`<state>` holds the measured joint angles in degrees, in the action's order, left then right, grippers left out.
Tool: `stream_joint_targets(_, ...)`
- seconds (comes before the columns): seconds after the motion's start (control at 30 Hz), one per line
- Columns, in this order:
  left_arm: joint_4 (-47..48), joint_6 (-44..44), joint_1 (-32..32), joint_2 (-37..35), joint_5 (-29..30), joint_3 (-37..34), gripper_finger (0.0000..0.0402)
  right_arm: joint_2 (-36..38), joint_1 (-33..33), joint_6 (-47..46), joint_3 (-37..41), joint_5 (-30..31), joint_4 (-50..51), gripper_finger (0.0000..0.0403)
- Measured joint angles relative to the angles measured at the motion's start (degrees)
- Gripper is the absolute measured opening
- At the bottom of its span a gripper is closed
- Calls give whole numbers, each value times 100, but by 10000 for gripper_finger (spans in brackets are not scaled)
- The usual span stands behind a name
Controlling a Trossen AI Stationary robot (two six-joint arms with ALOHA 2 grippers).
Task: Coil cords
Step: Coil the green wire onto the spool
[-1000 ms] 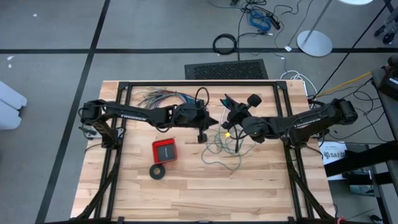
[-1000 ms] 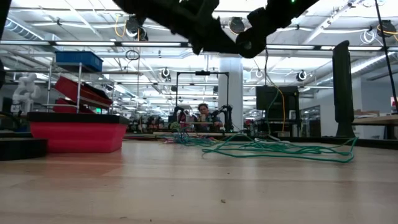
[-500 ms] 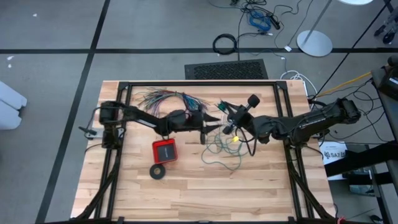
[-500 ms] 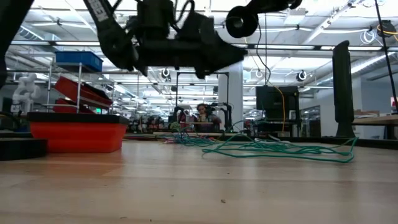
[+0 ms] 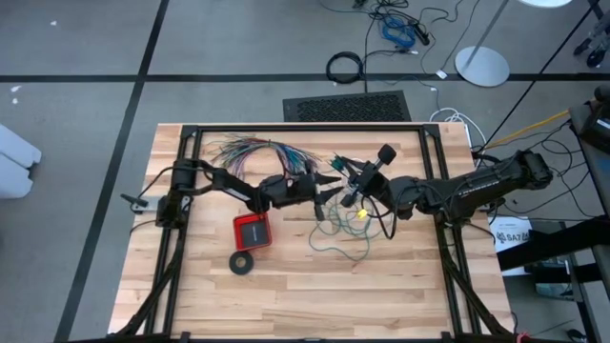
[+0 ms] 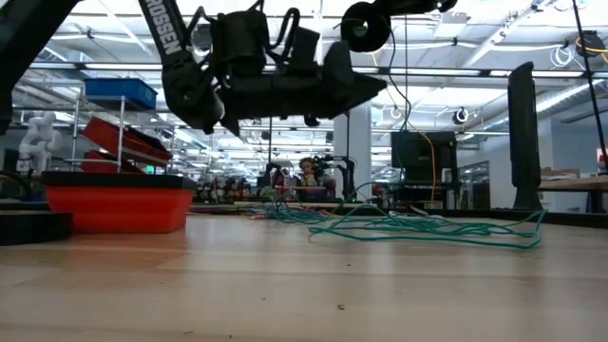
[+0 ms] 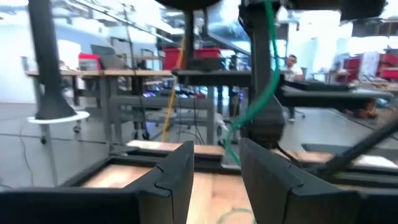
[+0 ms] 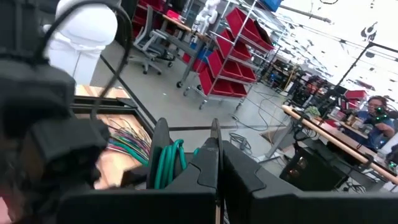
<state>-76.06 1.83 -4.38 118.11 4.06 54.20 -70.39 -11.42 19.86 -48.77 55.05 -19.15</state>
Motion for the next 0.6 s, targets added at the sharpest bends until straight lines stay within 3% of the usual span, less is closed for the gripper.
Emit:
stream_joint_targets(0.43, 223, -152, 17, 229, -197, 569, 137, -4, 0, 42, 1, -145, -166, 0)
stream_joint_targets(0.6, 445, -158, 7, 231, 122, 673, 137, -4, 0, 59, 0, -147, -189, 0)
